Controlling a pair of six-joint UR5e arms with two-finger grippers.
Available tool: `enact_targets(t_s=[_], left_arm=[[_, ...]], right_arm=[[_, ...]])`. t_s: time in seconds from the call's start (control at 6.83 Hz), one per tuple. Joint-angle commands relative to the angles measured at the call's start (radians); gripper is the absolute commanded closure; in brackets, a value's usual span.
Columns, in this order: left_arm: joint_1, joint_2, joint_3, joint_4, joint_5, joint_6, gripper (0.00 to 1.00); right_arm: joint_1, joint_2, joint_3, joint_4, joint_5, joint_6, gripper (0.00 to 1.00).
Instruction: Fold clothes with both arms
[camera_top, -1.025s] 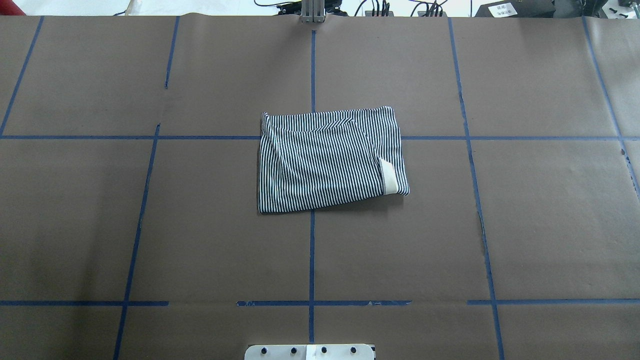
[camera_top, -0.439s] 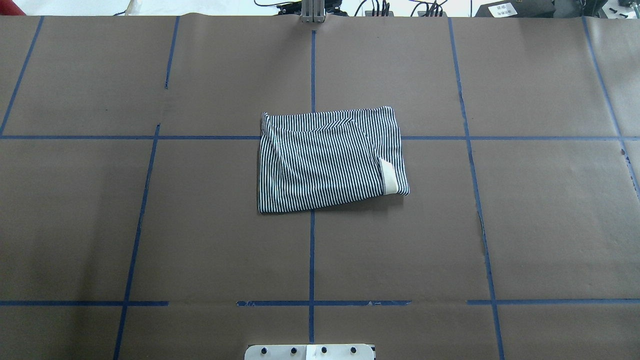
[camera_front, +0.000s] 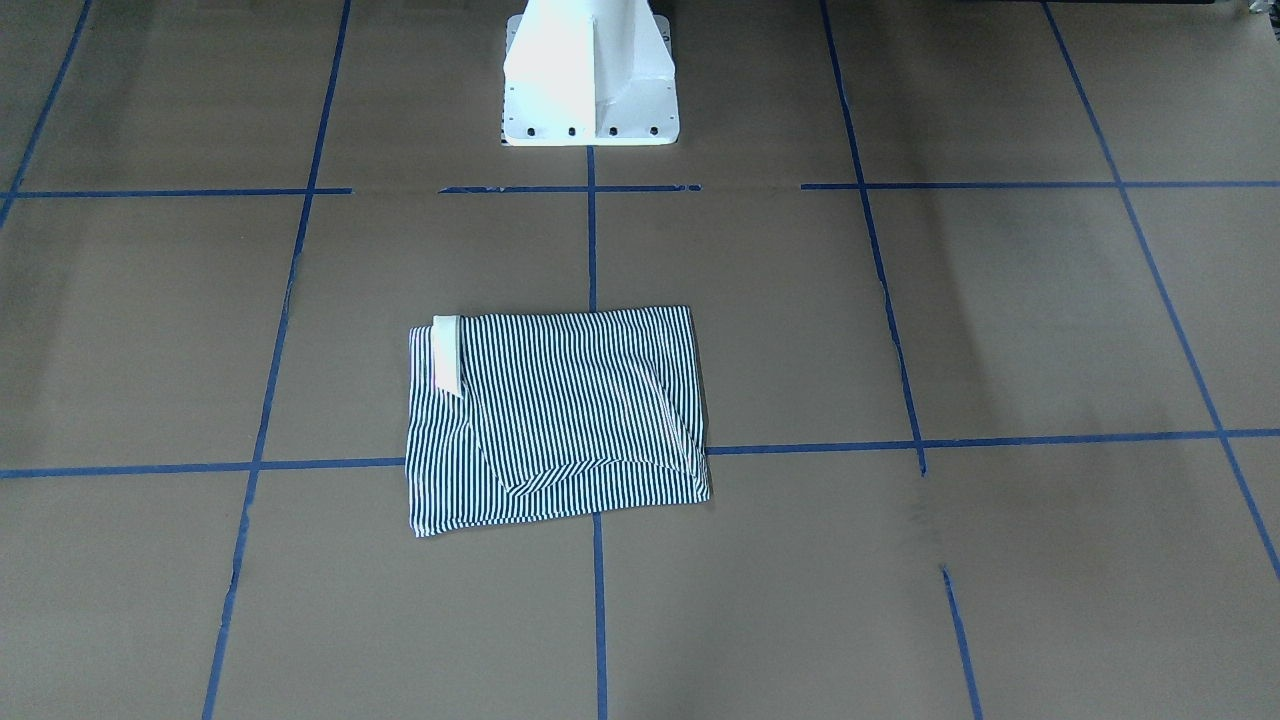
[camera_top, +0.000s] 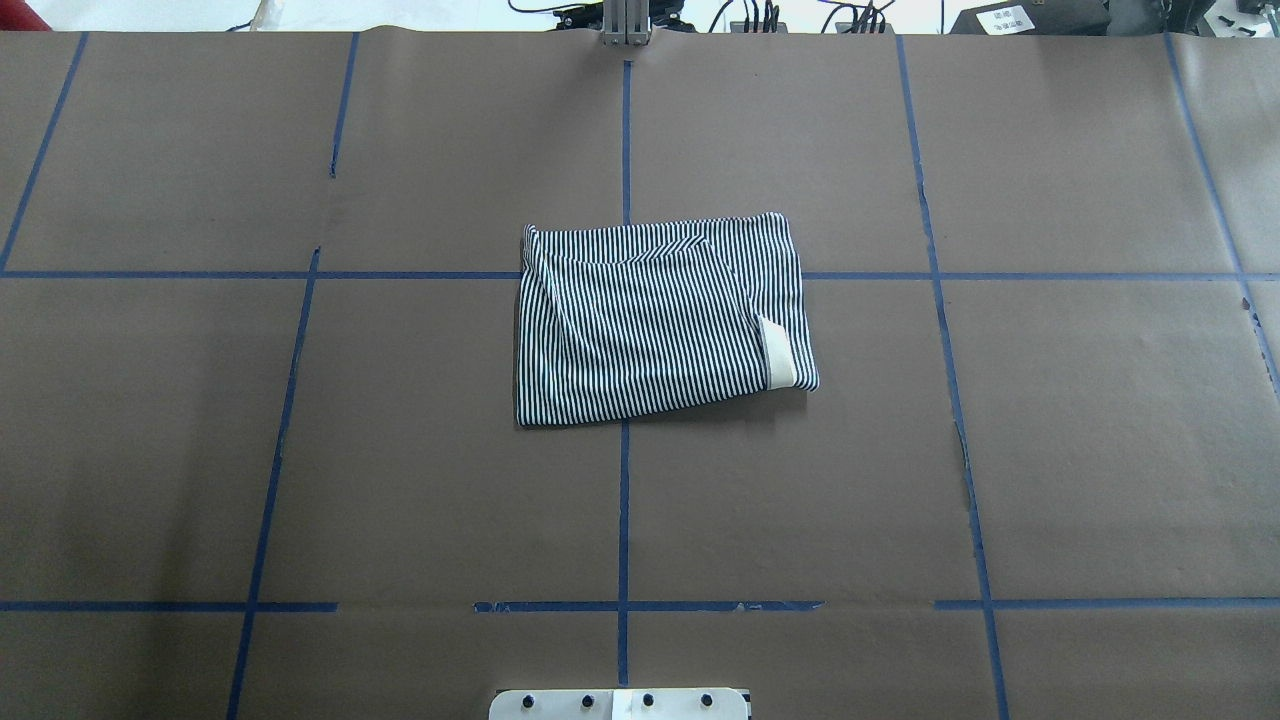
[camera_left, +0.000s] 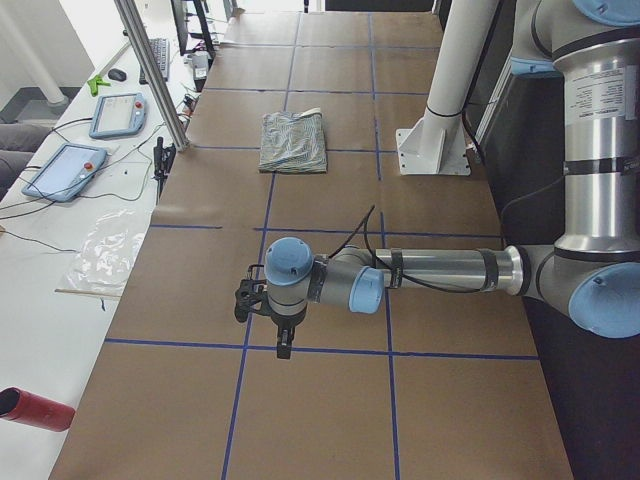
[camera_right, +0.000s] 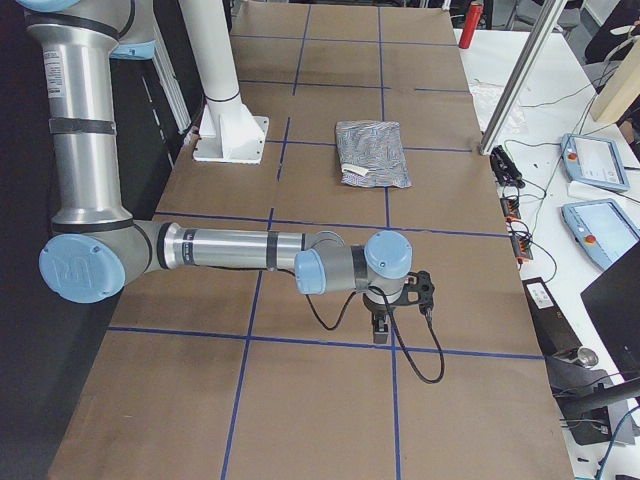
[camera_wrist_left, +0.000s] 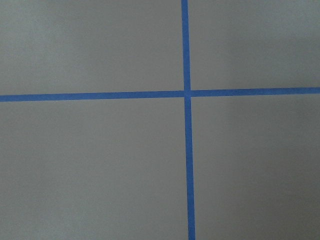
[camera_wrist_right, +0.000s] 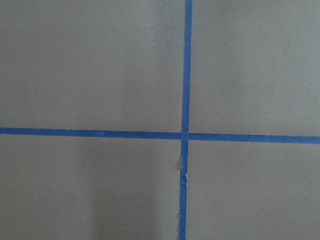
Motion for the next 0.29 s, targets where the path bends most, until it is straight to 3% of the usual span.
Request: enact_targets(t_s=[0.0,0.15], left_arm=[[0.001,0.000,-0.001,0.000,0.000,0.000,0.00],[0.001,-0.002,0.000,0.000,0.000,0.000,0.00]], right_arm=[[0.000,0.000,-0.001,0.000,0.000,0.000,0.00],[0.000,-0.002,-0.001,0.000,0.000,0.000,0.00]])
